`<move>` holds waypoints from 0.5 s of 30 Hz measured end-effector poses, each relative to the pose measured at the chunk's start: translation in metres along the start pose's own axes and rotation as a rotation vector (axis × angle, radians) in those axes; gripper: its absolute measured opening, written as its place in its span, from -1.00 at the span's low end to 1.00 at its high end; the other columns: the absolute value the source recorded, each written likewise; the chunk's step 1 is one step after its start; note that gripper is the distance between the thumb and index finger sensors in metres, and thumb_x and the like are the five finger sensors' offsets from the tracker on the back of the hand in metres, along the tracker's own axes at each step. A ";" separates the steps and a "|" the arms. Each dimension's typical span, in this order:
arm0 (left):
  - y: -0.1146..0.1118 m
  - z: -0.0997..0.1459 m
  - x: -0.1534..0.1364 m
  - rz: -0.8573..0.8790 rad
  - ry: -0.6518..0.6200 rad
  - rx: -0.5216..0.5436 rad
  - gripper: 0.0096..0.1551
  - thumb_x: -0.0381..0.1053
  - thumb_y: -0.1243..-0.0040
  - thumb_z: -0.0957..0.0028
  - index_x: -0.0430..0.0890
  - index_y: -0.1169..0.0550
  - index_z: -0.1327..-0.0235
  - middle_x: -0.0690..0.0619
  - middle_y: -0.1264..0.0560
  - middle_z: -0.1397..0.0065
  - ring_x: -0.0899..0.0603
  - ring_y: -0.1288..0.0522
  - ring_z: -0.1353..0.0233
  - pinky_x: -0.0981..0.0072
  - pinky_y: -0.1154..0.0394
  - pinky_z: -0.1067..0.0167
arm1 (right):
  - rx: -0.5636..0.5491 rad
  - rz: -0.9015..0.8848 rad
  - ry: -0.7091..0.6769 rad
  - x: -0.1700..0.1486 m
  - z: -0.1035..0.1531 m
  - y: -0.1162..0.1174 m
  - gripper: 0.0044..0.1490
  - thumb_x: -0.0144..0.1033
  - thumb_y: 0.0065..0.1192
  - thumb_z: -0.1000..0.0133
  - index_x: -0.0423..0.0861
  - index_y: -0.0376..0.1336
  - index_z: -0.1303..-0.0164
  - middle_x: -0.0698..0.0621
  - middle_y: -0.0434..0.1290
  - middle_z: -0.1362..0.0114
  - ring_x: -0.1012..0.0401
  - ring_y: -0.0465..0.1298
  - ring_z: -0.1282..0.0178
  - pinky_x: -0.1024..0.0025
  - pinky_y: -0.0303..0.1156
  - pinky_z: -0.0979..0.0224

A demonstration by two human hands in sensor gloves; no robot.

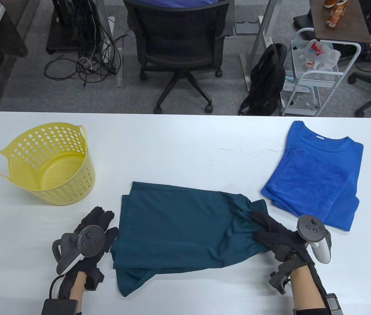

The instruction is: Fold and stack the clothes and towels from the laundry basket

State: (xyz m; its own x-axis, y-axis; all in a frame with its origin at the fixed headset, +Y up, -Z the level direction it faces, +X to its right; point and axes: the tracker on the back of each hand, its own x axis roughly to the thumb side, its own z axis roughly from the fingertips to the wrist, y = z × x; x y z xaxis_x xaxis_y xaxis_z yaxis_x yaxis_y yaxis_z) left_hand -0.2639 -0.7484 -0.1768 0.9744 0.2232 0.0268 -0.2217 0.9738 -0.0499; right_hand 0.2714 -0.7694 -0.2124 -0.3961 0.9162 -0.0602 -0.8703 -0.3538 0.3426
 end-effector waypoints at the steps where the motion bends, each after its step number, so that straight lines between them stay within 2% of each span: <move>1: 0.001 0.000 0.000 -0.005 0.000 -0.001 -0.19 0.29 -0.14 -0.18 -0.02 -0.34 -0.67 -0.27 -0.23 -0.78 -0.39 -0.36 -0.64 -0.33 -0.41 -0.44 | -0.023 -0.004 -0.011 0.004 0.001 -0.002 -0.20 -0.40 0.28 -0.31 -0.15 0.01 -0.74 -0.43 -0.03 -0.74 -0.08 0.46 -0.19 0.23 0.53 -0.10; 3: 0.002 0.001 -0.001 -0.014 0.005 0.001 -0.19 0.29 -0.14 -0.19 -0.03 -0.34 -0.67 -0.27 -0.23 -0.77 -0.40 -0.36 -0.64 -0.33 -0.41 -0.43 | -0.093 0.047 0.032 0.013 0.006 -0.007 -0.20 -0.43 0.31 -0.30 -0.18 0.05 -0.73 -0.45 0.01 -0.73 -0.10 0.48 -0.15 0.22 0.54 -0.06; 4: 0.004 0.002 -0.002 -0.015 0.008 0.007 -0.19 0.28 -0.14 -0.19 -0.03 -0.34 -0.67 -0.28 -0.23 -0.77 -0.39 -0.36 -0.64 -0.33 -0.41 -0.43 | -0.156 0.197 0.081 0.025 0.008 -0.011 -0.21 -0.44 0.34 -0.29 -0.20 0.08 -0.72 -0.46 0.04 -0.72 -0.10 0.49 -0.12 0.21 0.54 -0.03; 6: 0.007 0.003 -0.003 -0.015 0.012 0.021 -0.19 0.28 -0.13 -0.19 -0.03 -0.34 -0.67 -0.27 -0.23 -0.78 -0.39 -0.36 -0.65 -0.33 -0.41 -0.43 | -0.204 0.436 0.122 0.049 0.008 -0.012 -0.19 -0.43 0.34 -0.29 -0.22 0.07 -0.72 -0.48 0.06 -0.71 -0.10 0.50 -0.11 0.22 0.55 -0.02; 7: 0.008 0.004 -0.003 -0.012 0.015 0.029 -0.19 0.29 -0.14 -0.19 -0.03 -0.34 -0.67 -0.27 -0.23 -0.78 -0.39 -0.36 -0.65 -0.33 -0.41 -0.44 | -0.216 0.585 0.129 0.073 0.006 -0.007 -0.17 -0.42 0.34 -0.30 -0.24 0.05 -0.74 -0.51 0.05 -0.70 -0.10 0.50 -0.11 0.23 0.55 -0.02; 8: 0.008 0.004 -0.004 -0.008 0.016 0.031 -0.19 0.29 -0.13 -0.19 -0.03 -0.34 -0.67 -0.27 -0.23 -0.78 -0.39 -0.36 -0.65 -0.33 -0.41 -0.44 | -0.226 0.639 0.131 0.086 0.005 -0.004 -0.16 -0.41 0.33 -0.31 -0.26 0.03 -0.75 -0.52 0.05 -0.70 -0.09 0.50 -0.11 0.24 0.55 -0.02; 10: 0.008 0.004 -0.004 -0.003 0.016 0.031 -0.19 0.29 -0.13 -0.19 -0.03 -0.34 -0.67 -0.27 -0.23 -0.78 -0.39 -0.36 -0.65 -0.33 -0.41 -0.44 | -0.231 0.818 0.080 0.133 -0.002 0.020 -0.16 -0.40 0.31 -0.33 -0.28 0.01 -0.76 -0.54 0.03 -0.70 -0.10 0.50 -0.12 0.24 0.54 -0.03; 11: 0.008 0.004 -0.004 -0.004 0.016 0.028 -0.19 0.28 -0.14 -0.19 -0.03 -0.34 -0.67 -0.27 -0.23 -0.78 -0.39 -0.36 -0.65 -0.33 -0.41 -0.43 | -0.231 0.851 0.069 0.142 -0.004 0.027 -0.16 -0.40 0.30 -0.34 -0.29 0.01 -0.77 -0.54 0.03 -0.70 -0.10 0.50 -0.12 0.23 0.54 -0.04; 12: 0.007 0.003 -0.004 -0.012 0.017 0.019 -0.19 0.29 -0.13 -0.19 -0.03 -0.34 -0.67 -0.27 -0.23 -0.78 -0.39 -0.36 -0.65 -0.33 -0.41 -0.43 | -0.227 0.927 0.044 0.162 -0.008 0.048 -0.16 -0.40 0.30 -0.34 -0.30 0.01 -0.77 -0.55 0.03 -0.70 -0.11 0.50 -0.12 0.22 0.54 -0.04; 13: 0.006 0.002 -0.004 -0.022 0.019 0.014 -0.18 0.29 -0.13 -0.19 -0.03 -0.34 -0.68 -0.27 -0.23 -0.78 -0.39 -0.35 -0.65 -0.33 -0.41 -0.43 | -0.175 1.019 0.019 0.181 -0.015 0.076 -0.16 -0.40 0.29 -0.35 -0.31 0.00 -0.78 -0.56 0.02 -0.71 -0.12 0.50 -0.13 0.22 0.54 -0.05; 15: 0.006 0.002 -0.005 -0.035 0.021 0.012 -0.18 0.29 -0.13 -0.19 -0.02 -0.33 -0.68 -0.27 -0.22 -0.78 -0.39 -0.35 -0.65 -0.34 -0.40 -0.44 | -0.115 1.081 0.008 0.195 -0.024 0.108 -0.16 -0.39 0.27 -0.37 -0.32 -0.01 -0.78 -0.57 0.02 -0.71 -0.12 0.50 -0.14 0.22 0.54 -0.06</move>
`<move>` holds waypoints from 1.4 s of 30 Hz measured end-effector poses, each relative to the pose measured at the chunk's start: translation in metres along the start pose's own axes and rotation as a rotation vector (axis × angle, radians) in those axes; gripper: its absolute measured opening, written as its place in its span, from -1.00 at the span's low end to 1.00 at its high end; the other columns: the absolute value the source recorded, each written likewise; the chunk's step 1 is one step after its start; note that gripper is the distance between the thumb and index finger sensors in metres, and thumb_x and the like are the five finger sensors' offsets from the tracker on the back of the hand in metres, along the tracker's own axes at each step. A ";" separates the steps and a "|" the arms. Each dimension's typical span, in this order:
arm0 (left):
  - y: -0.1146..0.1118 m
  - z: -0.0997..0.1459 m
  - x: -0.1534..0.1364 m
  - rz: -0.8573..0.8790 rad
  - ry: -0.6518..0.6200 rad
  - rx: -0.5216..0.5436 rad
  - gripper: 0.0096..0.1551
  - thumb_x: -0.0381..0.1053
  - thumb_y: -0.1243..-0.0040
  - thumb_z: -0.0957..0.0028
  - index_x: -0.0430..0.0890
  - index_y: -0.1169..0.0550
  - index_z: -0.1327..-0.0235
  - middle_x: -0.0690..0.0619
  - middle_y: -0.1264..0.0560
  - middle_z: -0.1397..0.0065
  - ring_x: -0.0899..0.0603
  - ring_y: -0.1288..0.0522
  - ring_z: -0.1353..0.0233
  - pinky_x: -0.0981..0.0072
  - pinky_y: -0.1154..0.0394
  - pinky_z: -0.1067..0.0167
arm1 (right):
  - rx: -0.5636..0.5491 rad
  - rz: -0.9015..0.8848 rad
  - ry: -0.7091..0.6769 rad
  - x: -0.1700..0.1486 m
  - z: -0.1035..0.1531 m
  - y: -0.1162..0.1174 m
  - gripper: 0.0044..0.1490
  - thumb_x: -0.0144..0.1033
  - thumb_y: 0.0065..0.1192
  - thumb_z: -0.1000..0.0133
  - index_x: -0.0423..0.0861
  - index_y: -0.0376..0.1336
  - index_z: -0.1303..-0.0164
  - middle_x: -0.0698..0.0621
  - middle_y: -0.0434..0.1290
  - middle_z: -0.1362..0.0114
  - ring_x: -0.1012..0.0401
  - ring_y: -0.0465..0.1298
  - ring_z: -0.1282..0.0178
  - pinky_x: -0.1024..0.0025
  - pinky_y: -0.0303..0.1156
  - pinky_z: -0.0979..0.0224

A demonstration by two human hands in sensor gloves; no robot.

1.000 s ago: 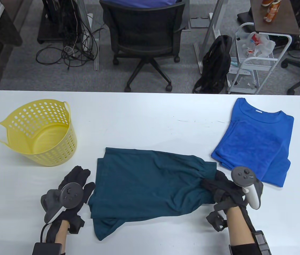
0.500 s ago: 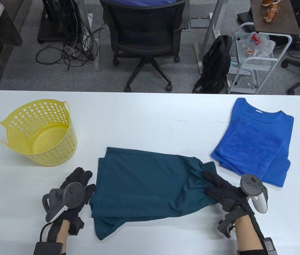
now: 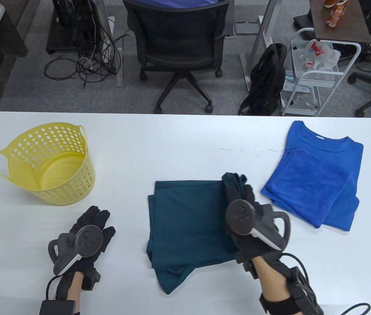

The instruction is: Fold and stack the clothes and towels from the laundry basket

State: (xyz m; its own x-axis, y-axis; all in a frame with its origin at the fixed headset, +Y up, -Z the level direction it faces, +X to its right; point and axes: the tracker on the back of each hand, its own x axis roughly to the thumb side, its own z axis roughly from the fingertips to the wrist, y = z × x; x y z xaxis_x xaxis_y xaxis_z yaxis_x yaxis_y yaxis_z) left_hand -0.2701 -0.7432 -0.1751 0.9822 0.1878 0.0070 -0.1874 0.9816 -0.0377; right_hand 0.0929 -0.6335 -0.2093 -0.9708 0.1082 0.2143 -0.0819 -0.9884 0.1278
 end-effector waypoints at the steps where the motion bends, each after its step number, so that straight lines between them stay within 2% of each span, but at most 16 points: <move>1: 0.000 0.000 0.000 -0.002 0.001 0.001 -0.18 0.29 -0.13 -0.18 -0.02 -0.33 -0.68 -0.27 -0.22 -0.78 -0.39 -0.35 -0.65 -0.34 -0.40 -0.44 | 0.038 0.023 -0.042 0.026 -0.008 0.009 -0.15 -0.40 0.27 -0.37 -0.33 -0.02 -0.79 -0.58 0.01 -0.71 -0.12 0.50 -0.14 0.22 0.54 -0.06; 4: 0.000 0.000 -0.001 0.001 0.000 0.001 -0.18 0.28 -0.13 -0.19 -0.03 -0.34 -0.68 -0.28 -0.22 -0.78 -0.40 -0.35 -0.65 -0.34 -0.40 -0.44 | 0.233 -0.047 -0.179 0.077 -0.030 0.046 -0.13 -0.39 0.19 -0.40 -0.33 -0.11 -0.81 -0.63 -0.06 -0.70 -0.14 0.48 -0.20 0.20 0.54 -0.12; 8: -0.001 0.000 0.000 -0.014 -0.004 -0.017 -0.18 0.29 -0.13 -0.19 -0.03 -0.33 -0.69 -0.28 -0.22 -0.78 -0.40 -0.35 -0.65 -0.33 -0.40 -0.44 | 0.555 -0.420 -0.407 0.086 -0.044 0.080 -0.11 -0.17 -0.04 -0.46 -0.21 -0.31 -0.81 -0.62 -0.28 -0.69 -0.31 0.35 -0.46 -0.10 0.44 -0.36; 11: -0.001 -0.002 0.000 0.008 -0.003 -0.029 -0.17 0.29 -0.13 -0.19 -0.04 -0.33 -0.69 -0.29 -0.23 -0.78 -0.39 -0.38 -0.63 -0.30 -0.42 -0.43 | 0.329 -0.543 -0.311 0.038 -0.043 0.063 -0.20 -0.21 -0.04 -0.46 -0.24 -0.16 -0.82 -0.57 -0.10 -0.72 -0.26 0.41 -0.41 -0.07 0.47 -0.31; 14: -0.003 -0.007 0.005 0.138 0.022 -0.111 -0.11 0.30 -0.13 -0.20 -0.08 -0.29 -0.73 -0.34 -0.22 -0.78 -0.39 -0.42 -0.60 -0.26 -0.45 -0.41 | 0.140 -0.515 -0.046 -0.036 -0.046 0.055 -0.20 -0.19 0.01 -0.45 -0.33 -0.04 -0.79 -0.54 0.06 -0.69 -0.28 0.40 -0.41 -0.13 0.45 -0.32; 19: -0.014 -0.055 0.047 0.433 0.041 -0.443 0.26 0.38 -0.18 -0.15 -0.31 -0.01 -0.86 -0.55 0.02 -0.80 -0.54 -0.26 -0.65 -0.38 -0.34 -0.45 | 0.330 -0.556 0.289 -0.095 -0.069 0.096 0.05 -0.05 0.07 -0.44 -0.59 -0.11 -0.74 -0.67 0.00 -0.64 -0.47 0.25 -0.46 -0.32 0.32 -0.38; 24: -0.030 -0.116 0.109 0.186 -0.032 -0.629 0.56 0.36 -0.31 0.00 -0.32 0.31 -0.79 -0.61 0.40 -0.72 -0.69 0.08 -0.69 -0.60 -0.16 -0.47 | 0.249 -0.490 0.345 -0.078 -0.106 0.121 0.25 0.04 0.19 -0.30 -0.69 -0.14 -0.70 -0.74 -0.26 -0.61 -0.58 -0.10 -0.43 -0.56 -0.02 -0.39; 26: -0.035 -0.138 0.125 0.021 -0.048 -0.634 0.65 0.35 -0.36 0.05 -0.29 0.43 -0.71 -0.58 0.49 -0.67 -0.68 0.12 -0.69 -0.63 -0.14 -0.46 | 0.228 -0.512 0.328 -0.068 -0.115 0.127 0.06 -0.07 0.27 -0.27 -0.50 -0.03 -0.70 -0.72 -0.33 -0.61 -0.59 -0.23 -0.41 -0.60 -0.17 -0.34; 28: -0.041 -0.154 0.135 -0.107 -0.064 -0.666 0.77 0.37 -0.37 0.11 -0.14 0.70 -0.42 -0.58 0.61 -0.57 -0.68 0.16 -0.69 -0.65 -0.12 -0.46 | 0.096 -0.544 0.248 -0.063 -0.116 0.125 -0.51 -0.31 0.25 -0.27 -0.18 0.25 -0.36 -0.60 -0.12 -0.65 -0.57 -0.16 -0.44 -0.57 -0.13 -0.35; 30: -0.042 -0.164 0.142 -0.137 -0.102 -0.668 0.83 0.38 -0.39 0.16 -0.20 0.77 -0.26 -0.62 0.62 -0.53 -0.69 0.19 -0.68 -0.67 -0.10 -0.45 | 0.025 -0.705 -0.017 -0.064 -0.112 0.116 -0.53 -0.40 0.24 -0.21 -0.16 0.25 -0.32 -0.52 0.09 -0.65 -0.51 0.09 -0.53 -0.53 0.10 -0.40; 32: -0.041 -0.170 0.146 -0.155 -0.178 -0.656 0.85 0.39 -0.40 0.19 -0.19 0.77 -0.25 -0.61 0.64 -0.52 -0.71 0.30 -0.65 -0.72 -0.02 -0.42 | 0.129 -0.849 -0.285 -0.066 -0.099 0.103 -0.53 -0.44 0.19 -0.24 -0.11 0.20 -0.37 -0.46 0.14 -0.68 -0.45 0.16 -0.58 -0.51 0.12 -0.46; 34: -0.041 -0.170 0.148 -0.170 -0.268 -0.711 0.80 0.43 -0.39 0.24 -0.09 0.64 -0.52 -0.56 0.64 -0.55 -0.76 0.46 -0.52 -0.78 0.10 -0.34 | 0.121 -0.850 -0.425 -0.068 -0.076 0.088 -0.53 -0.42 0.15 -0.26 -0.04 0.17 -0.39 -0.38 0.24 -0.66 -0.37 0.32 -0.56 -0.49 0.25 -0.46; 35: -0.042 -0.168 0.150 -0.152 -0.306 -0.727 0.58 0.42 -0.41 0.22 0.12 0.34 -0.75 -0.49 0.63 -0.59 -0.75 0.50 -0.49 -0.78 0.15 -0.32 | 0.106 -0.834 -0.441 -0.069 -0.070 0.084 -0.52 -0.41 0.13 -0.27 -0.02 0.16 -0.40 -0.37 0.26 -0.66 -0.36 0.36 -0.53 -0.48 0.31 -0.43; 36: -0.042 -0.164 0.152 -0.161 -0.331 -0.727 0.25 0.40 -0.41 0.17 0.30 -0.03 -0.76 -0.42 0.54 -0.70 -0.73 0.50 -0.49 -0.76 0.18 -0.30 | 0.076 -0.819 -0.448 -0.071 -0.061 0.080 -0.52 -0.40 0.10 -0.28 -0.01 0.13 -0.42 -0.35 0.29 -0.63 -0.31 0.45 -0.47 -0.44 0.41 -0.38; 38: -0.030 -0.154 0.159 -0.156 -0.415 -0.673 -0.32 0.37 -0.37 0.04 0.37 -0.43 -0.39 -0.39 0.20 -0.84 -0.69 0.35 -0.59 -0.72 0.14 -0.32 | -0.010 -0.817 -0.411 -0.079 -0.044 0.071 -0.52 -0.42 0.06 -0.29 -0.06 0.10 -0.43 -0.31 0.37 -0.55 -0.13 0.61 -0.27 -0.12 0.59 -0.26; 42: 0.024 -0.154 0.199 0.094 -0.530 -0.588 -0.36 0.33 -0.41 -0.03 0.23 -0.53 -0.39 -0.44 0.05 -0.86 -0.67 0.25 -0.65 -0.73 0.10 -0.34 | -0.345 -0.723 -0.175 -0.114 -0.010 0.031 -0.51 -0.45 0.04 -0.29 -0.18 0.09 -0.43 -0.21 0.48 -0.27 0.19 0.64 0.24 0.40 0.63 0.16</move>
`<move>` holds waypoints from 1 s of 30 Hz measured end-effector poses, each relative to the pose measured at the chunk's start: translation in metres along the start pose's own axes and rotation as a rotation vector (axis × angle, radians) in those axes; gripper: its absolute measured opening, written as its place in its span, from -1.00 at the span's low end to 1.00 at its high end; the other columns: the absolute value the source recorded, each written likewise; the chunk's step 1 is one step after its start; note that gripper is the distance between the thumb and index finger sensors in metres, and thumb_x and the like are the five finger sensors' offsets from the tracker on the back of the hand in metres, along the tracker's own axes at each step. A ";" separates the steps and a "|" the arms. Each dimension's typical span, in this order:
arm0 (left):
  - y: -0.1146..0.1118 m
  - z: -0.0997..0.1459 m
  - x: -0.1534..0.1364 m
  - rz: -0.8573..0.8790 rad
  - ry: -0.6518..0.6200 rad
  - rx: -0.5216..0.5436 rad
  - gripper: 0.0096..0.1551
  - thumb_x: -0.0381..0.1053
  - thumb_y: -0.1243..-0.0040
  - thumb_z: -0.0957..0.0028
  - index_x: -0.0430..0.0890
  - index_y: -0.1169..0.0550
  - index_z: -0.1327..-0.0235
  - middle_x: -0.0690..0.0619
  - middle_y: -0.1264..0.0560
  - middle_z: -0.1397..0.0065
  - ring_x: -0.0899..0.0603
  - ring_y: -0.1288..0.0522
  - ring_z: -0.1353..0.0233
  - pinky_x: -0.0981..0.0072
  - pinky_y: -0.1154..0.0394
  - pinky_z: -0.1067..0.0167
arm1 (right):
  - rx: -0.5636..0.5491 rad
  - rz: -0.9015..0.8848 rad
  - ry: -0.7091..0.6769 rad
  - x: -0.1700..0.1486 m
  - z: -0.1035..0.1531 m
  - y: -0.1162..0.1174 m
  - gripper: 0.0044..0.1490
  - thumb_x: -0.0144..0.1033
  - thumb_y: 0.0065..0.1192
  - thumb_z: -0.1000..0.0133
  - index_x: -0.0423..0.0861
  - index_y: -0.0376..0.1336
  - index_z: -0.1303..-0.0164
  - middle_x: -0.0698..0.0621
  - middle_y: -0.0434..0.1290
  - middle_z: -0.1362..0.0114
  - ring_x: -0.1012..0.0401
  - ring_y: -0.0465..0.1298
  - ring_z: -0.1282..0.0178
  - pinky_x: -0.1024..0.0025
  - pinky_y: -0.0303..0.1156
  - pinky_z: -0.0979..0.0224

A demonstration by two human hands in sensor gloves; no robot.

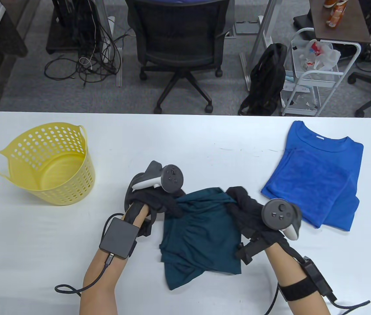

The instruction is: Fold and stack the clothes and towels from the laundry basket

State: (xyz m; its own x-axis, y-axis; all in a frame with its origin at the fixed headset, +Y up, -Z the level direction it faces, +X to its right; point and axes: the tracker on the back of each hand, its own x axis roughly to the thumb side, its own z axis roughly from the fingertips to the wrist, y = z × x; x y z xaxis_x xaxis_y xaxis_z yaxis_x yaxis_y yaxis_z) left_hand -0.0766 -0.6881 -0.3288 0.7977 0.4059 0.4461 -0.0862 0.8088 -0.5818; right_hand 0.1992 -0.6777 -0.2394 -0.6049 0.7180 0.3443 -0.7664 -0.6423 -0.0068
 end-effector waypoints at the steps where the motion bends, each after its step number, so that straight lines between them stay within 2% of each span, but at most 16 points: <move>1: 0.021 -0.005 0.022 0.016 -0.041 0.061 -0.36 0.33 -0.40 -0.06 0.21 -0.53 -0.41 -0.42 0.03 -0.87 -0.66 0.22 -0.67 -0.73 0.09 -0.35 | -0.076 0.075 0.078 0.003 0.001 -0.030 -0.51 -0.46 0.04 -0.31 -0.21 0.08 -0.44 -0.22 0.48 -0.25 0.25 0.61 0.29 0.45 0.61 0.22; 2: 0.040 -0.014 0.044 0.026 -0.054 0.148 -0.33 0.32 -0.35 -0.11 0.20 -0.47 -0.49 -0.39 0.03 -0.87 -0.63 0.21 -0.70 -0.72 0.08 -0.38 | -0.127 0.122 0.153 0.002 -0.001 -0.051 -0.51 -0.46 0.04 -0.31 -0.23 0.08 -0.44 -0.23 0.48 -0.24 0.27 0.60 0.31 0.47 0.61 0.24; 3: 0.050 -0.022 0.059 0.044 -0.034 0.237 -0.20 0.33 -0.25 -0.17 0.20 -0.29 -0.67 -0.35 0.11 -0.88 -0.58 0.20 -0.74 -0.69 0.07 -0.42 | -0.187 0.163 0.227 0.001 -0.004 -0.070 -0.50 -0.46 0.03 -0.32 -0.24 0.07 -0.45 -0.23 0.48 -0.25 0.28 0.60 0.31 0.48 0.61 0.23; 4: 0.064 -0.034 0.080 0.093 0.049 0.431 0.01 0.34 -0.13 -0.21 0.12 0.01 -0.81 -0.35 0.26 -0.86 -0.56 0.18 -0.74 -0.66 0.02 -0.45 | -0.356 0.260 0.345 -0.008 -0.014 -0.106 -0.50 -0.47 0.03 -0.33 -0.28 0.06 -0.45 -0.25 0.46 -0.25 0.27 0.60 0.28 0.45 0.61 0.20; 5: 0.070 -0.039 0.090 0.113 0.101 0.534 0.19 0.33 -0.11 -0.18 -0.03 0.22 -0.81 -0.42 0.36 -0.78 -0.57 0.15 -0.73 -0.61 -0.03 -0.48 | -0.419 0.344 0.424 -0.016 -0.022 -0.125 -0.47 -0.48 0.04 -0.34 -0.32 0.03 -0.47 -0.28 0.44 -0.28 0.23 0.61 0.21 0.38 0.62 0.12; 6: 0.075 -0.041 0.097 0.098 0.144 0.591 0.24 0.35 -0.08 -0.17 -0.10 0.29 -0.78 -0.46 0.36 -0.76 -0.57 0.12 -0.73 -0.59 -0.06 -0.49 | -0.410 0.420 0.492 -0.025 -0.030 -0.140 -0.26 -0.42 0.06 -0.36 -0.42 -0.13 -0.58 -0.44 0.25 -0.47 -0.01 0.57 -0.12 0.07 0.56 -0.19; 7: 0.075 -0.041 0.101 0.060 0.152 0.598 0.26 0.37 -0.04 -0.17 -0.12 0.31 -0.77 -0.47 0.36 -0.76 -0.57 0.11 -0.72 -0.58 -0.08 -0.49 | -0.303 0.477 0.613 -0.041 -0.036 -0.154 0.03 -0.31 0.05 -0.38 -0.47 -0.43 -0.65 -0.62 -0.23 -0.66 -0.44 0.12 -0.55 -0.44 0.14 -0.47; 8: 0.073 -0.039 0.102 0.025 0.141 0.587 0.26 0.39 -0.02 -0.18 -0.12 0.32 -0.77 -0.47 0.36 -0.76 -0.57 0.11 -0.72 -0.57 -0.09 -0.48 | -0.249 0.480 0.690 -0.046 -0.035 -0.157 0.10 -0.26 0.01 -0.40 -0.42 -0.55 -0.65 -0.60 -0.45 -0.65 -0.56 -0.11 -0.57 -0.58 -0.03 -0.47; 9: 0.066 -0.034 0.100 -0.020 0.121 0.577 0.26 0.38 -0.04 -0.17 -0.13 0.30 -0.77 -0.48 0.34 -0.76 -0.58 0.11 -0.72 -0.58 -0.09 -0.47 | -0.198 0.447 0.735 -0.050 -0.032 -0.156 0.11 -0.23 -0.02 -0.43 -0.35 -0.60 -0.67 -0.56 -0.53 -0.65 -0.57 -0.23 -0.58 -0.63 -0.13 -0.47; 11: 0.044 -0.019 0.091 -0.106 0.112 0.560 0.24 0.37 -0.04 -0.18 -0.14 0.27 -0.78 -0.49 0.32 -0.76 -0.59 0.09 -0.71 -0.57 -0.11 -0.47 | -0.165 0.395 0.580 -0.053 -0.027 -0.138 0.04 -0.27 0.02 -0.42 -0.32 -0.48 -0.73 -0.54 -0.48 -0.68 -0.56 -0.22 -0.58 -0.61 -0.10 -0.47; 13: 0.015 0.001 0.077 -0.205 0.130 0.535 0.22 0.38 -0.05 -0.17 -0.14 0.22 -0.80 -0.49 0.26 -0.77 -0.58 0.05 -0.71 -0.56 -0.14 -0.46 | -0.119 0.385 0.457 -0.053 -0.018 -0.111 -0.06 -0.30 0.04 -0.41 -0.35 -0.31 -0.77 -0.55 -0.31 -0.71 -0.56 -0.12 -0.57 -0.59 -0.02 -0.45; 16: -0.029 0.037 0.054 -0.245 0.170 0.510 0.14 0.38 -0.07 -0.16 -0.11 0.06 -0.83 -0.47 0.16 -0.80 -0.58 0.00 -0.71 -0.55 -0.17 -0.45 | 0.038 0.380 0.305 -0.046 -0.002 -0.061 -0.09 -0.27 0.05 -0.40 -0.35 -0.23 -0.78 -0.55 -0.26 -0.72 -0.55 -0.09 -0.57 -0.58 0.01 -0.45; 19: -0.058 0.069 0.035 -0.213 0.226 0.537 0.10 0.38 -0.08 -0.16 -0.09 -0.01 -0.83 -0.45 0.10 -0.81 -0.57 -0.04 -0.71 -0.54 -0.19 -0.45 | 0.075 0.411 0.171 -0.031 0.016 -0.020 -0.12 -0.25 0.07 -0.39 -0.36 -0.15 -0.77 -0.53 -0.17 -0.73 -0.54 -0.03 -0.57 -0.57 0.05 -0.44; 23: -0.081 0.103 0.014 -0.202 0.305 0.619 0.10 0.37 -0.09 -0.16 -0.10 -0.01 -0.82 -0.43 0.08 -0.81 -0.55 -0.06 -0.71 -0.53 -0.21 -0.45 | 0.162 0.453 0.061 -0.011 0.037 0.025 -0.12 -0.20 0.07 -0.39 -0.34 -0.12 -0.78 -0.52 -0.12 -0.74 -0.52 0.01 -0.58 -0.56 0.08 -0.44; 27: -0.105 0.116 -0.008 -0.154 0.351 0.674 0.09 0.35 -0.09 -0.15 -0.10 -0.02 -0.81 -0.42 0.09 -0.81 -0.54 -0.05 -0.71 -0.52 -0.21 -0.45 | 0.211 0.510 0.035 -0.010 0.045 0.047 -0.13 -0.18 0.07 -0.38 -0.33 -0.10 -0.77 -0.52 -0.09 -0.73 -0.51 0.03 -0.58 -0.55 0.10 -0.44; 30: -0.117 0.118 -0.023 -0.127 0.385 0.622 0.11 0.36 -0.09 -0.15 -0.12 0.01 -0.81 -0.43 0.11 -0.80 -0.55 -0.04 -0.71 -0.53 -0.21 -0.45 | 0.214 0.578 -0.015 -0.011 0.053 0.057 -0.13 -0.18 0.07 -0.38 -0.32 -0.09 -0.76 -0.50 -0.07 -0.73 -0.50 0.05 -0.59 -0.55 0.10 -0.44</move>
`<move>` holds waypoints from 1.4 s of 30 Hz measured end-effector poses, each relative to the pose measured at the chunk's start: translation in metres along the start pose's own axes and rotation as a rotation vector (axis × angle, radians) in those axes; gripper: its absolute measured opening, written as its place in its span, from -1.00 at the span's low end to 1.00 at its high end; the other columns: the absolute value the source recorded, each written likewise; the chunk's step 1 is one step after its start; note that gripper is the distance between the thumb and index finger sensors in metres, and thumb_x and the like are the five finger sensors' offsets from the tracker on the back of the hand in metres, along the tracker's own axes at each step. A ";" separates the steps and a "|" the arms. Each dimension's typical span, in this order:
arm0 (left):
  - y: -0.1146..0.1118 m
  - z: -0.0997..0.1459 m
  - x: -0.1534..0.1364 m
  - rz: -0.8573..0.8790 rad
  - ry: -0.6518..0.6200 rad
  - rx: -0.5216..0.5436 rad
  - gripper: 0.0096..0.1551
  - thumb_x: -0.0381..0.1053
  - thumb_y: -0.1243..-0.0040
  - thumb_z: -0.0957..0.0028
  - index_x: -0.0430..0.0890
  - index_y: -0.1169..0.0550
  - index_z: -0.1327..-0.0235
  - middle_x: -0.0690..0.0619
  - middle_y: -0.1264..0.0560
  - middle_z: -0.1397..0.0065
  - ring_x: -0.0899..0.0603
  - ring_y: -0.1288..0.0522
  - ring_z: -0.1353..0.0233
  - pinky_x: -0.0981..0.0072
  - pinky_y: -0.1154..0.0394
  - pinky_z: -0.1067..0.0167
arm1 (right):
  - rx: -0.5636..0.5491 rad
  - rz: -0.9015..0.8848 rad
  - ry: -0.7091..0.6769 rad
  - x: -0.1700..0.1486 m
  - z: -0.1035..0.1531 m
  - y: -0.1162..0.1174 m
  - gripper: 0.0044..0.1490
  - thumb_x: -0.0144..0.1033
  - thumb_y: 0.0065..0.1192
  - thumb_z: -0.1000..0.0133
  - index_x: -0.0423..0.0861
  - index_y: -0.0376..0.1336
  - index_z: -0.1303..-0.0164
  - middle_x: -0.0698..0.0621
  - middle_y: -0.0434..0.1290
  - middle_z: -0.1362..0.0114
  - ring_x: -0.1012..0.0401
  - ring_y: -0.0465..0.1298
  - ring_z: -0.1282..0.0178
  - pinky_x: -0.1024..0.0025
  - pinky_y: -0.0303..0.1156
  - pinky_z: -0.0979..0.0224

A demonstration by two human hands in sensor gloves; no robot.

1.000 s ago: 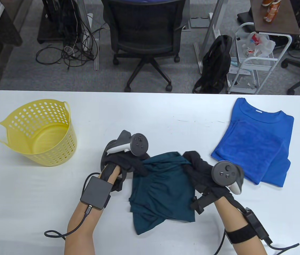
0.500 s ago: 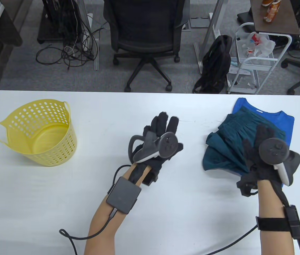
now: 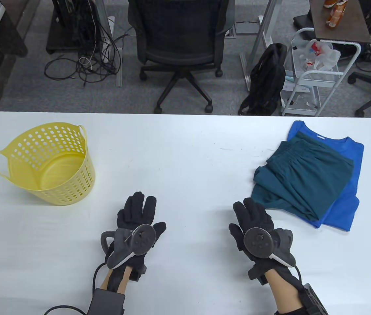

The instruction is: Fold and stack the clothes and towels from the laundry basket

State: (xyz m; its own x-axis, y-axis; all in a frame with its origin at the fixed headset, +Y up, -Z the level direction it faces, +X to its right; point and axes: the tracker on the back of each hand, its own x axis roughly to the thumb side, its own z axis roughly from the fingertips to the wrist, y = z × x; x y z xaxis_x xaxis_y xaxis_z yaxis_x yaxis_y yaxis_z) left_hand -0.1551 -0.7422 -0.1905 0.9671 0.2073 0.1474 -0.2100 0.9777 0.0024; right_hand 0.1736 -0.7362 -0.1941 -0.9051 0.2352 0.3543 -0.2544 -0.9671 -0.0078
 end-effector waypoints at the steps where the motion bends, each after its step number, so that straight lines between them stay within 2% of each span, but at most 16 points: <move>1: -0.003 0.001 -0.002 0.013 0.004 -0.004 0.11 0.35 -0.09 -0.15 -0.12 0.02 -0.81 -0.44 0.12 -0.80 -0.56 -0.03 -0.70 -0.53 -0.20 -0.45 | 0.003 0.019 -0.018 0.001 0.001 0.003 -0.13 -0.17 0.07 -0.37 -0.32 -0.09 -0.76 -0.49 -0.07 -0.73 -0.49 0.05 -0.59 -0.55 0.10 -0.44; 6: -0.013 0.000 -0.003 -0.017 -0.026 -0.075 0.13 0.35 -0.08 -0.15 -0.10 0.08 -0.81 -0.44 0.19 -0.79 -0.57 0.05 -0.71 -0.56 -0.16 -0.46 | 0.045 0.061 -0.050 0.002 0.001 0.012 -0.11 -0.14 0.08 -0.36 -0.30 -0.10 -0.77 -0.48 -0.09 -0.74 -0.50 0.01 -0.60 -0.56 0.07 -0.45; 12: -0.023 -0.001 0.000 -0.051 -0.044 -0.114 0.14 0.34 -0.08 -0.16 -0.11 0.09 -0.81 -0.45 0.21 -0.78 -0.58 0.06 -0.71 -0.56 -0.15 -0.45 | 0.033 0.100 -0.087 0.004 0.002 0.010 -0.07 -0.09 0.11 -0.34 -0.30 -0.10 -0.78 -0.48 -0.09 -0.75 -0.50 -0.01 -0.61 -0.57 0.06 -0.45; 22: -0.021 -0.001 0.001 -0.072 -0.053 -0.089 0.14 0.34 -0.08 -0.16 -0.10 0.10 -0.81 -0.46 0.24 -0.79 -0.58 0.08 -0.71 -0.58 -0.13 -0.46 | 0.062 0.127 -0.111 0.010 0.003 0.013 -0.07 -0.08 0.11 -0.34 -0.29 -0.09 -0.78 -0.48 -0.09 -0.75 -0.51 -0.02 -0.61 -0.58 0.05 -0.45; 42: -0.022 -0.001 0.002 -0.065 -0.059 -0.107 0.14 0.34 -0.08 -0.16 -0.10 0.10 -0.81 -0.46 0.24 -0.78 -0.58 0.08 -0.71 -0.58 -0.13 -0.46 | 0.123 0.120 -0.092 0.010 0.005 0.014 -0.10 -0.12 0.11 -0.35 -0.29 -0.06 -0.77 -0.48 -0.08 -0.75 -0.50 -0.01 -0.60 -0.57 0.06 -0.45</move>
State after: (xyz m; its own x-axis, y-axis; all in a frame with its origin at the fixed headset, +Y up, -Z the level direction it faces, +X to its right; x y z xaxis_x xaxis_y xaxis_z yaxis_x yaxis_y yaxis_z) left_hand -0.1478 -0.7636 -0.1917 0.9674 0.1438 0.2086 -0.1272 0.9877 -0.0914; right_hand 0.1626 -0.7483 -0.1857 -0.8899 0.1128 0.4420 -0.0974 -0.9936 0.0574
